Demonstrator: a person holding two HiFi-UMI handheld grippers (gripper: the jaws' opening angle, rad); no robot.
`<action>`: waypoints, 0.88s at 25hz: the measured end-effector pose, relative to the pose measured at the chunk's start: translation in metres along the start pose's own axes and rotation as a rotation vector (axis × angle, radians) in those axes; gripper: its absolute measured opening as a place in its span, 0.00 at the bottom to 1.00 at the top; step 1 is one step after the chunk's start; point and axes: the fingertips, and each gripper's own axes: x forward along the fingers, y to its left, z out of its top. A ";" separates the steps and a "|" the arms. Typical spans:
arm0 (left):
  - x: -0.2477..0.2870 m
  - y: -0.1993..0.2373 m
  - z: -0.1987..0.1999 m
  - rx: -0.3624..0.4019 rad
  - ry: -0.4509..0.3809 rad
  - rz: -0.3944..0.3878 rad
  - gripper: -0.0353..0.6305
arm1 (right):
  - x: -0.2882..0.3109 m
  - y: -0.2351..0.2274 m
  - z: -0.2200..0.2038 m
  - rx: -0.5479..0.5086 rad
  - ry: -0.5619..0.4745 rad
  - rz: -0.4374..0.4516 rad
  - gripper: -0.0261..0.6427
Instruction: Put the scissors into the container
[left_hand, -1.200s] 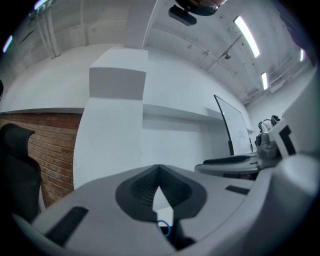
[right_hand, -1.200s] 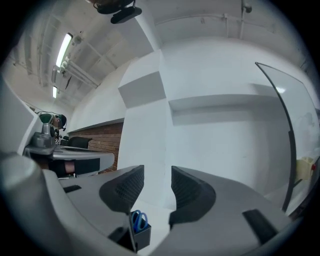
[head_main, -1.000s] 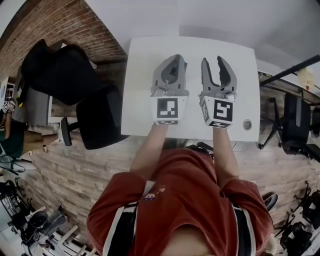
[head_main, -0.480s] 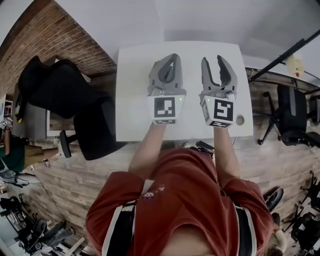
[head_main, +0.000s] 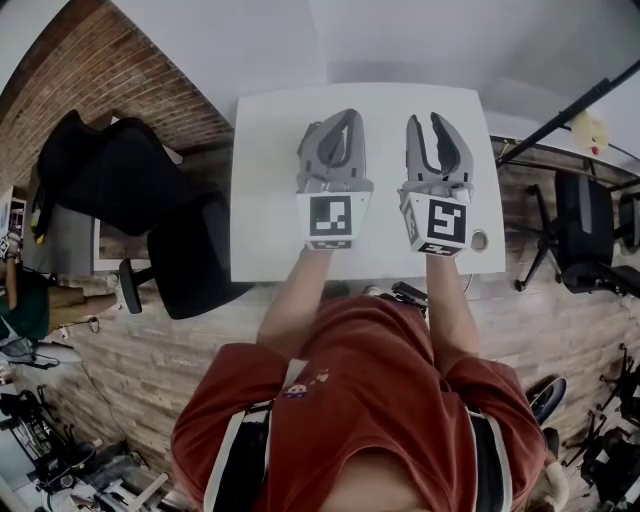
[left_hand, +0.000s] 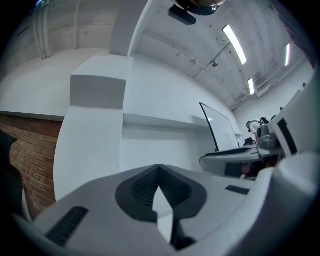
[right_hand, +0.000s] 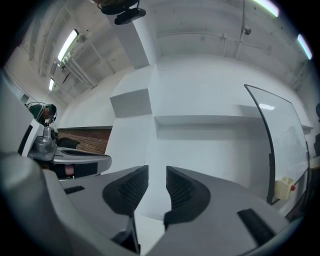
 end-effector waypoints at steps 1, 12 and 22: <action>0.000 -0.001 0.001 -0.001 -0.001 0.000 0.07 | -0.001 0.000 0.000 -0.002 -0.002 0.000 0.21; -0.002 -0.002 0.000 -0.007 -0.004 -0.005 0.07 | -0.001 0.007 -0.003 -0.036 0.017 -0.001 0.06; -0.007 0.003 -0.005 -0.009 0.005 0.003 0.07 | 0.003 0.023 -0.004 -0.031 0.018 0.028 0.05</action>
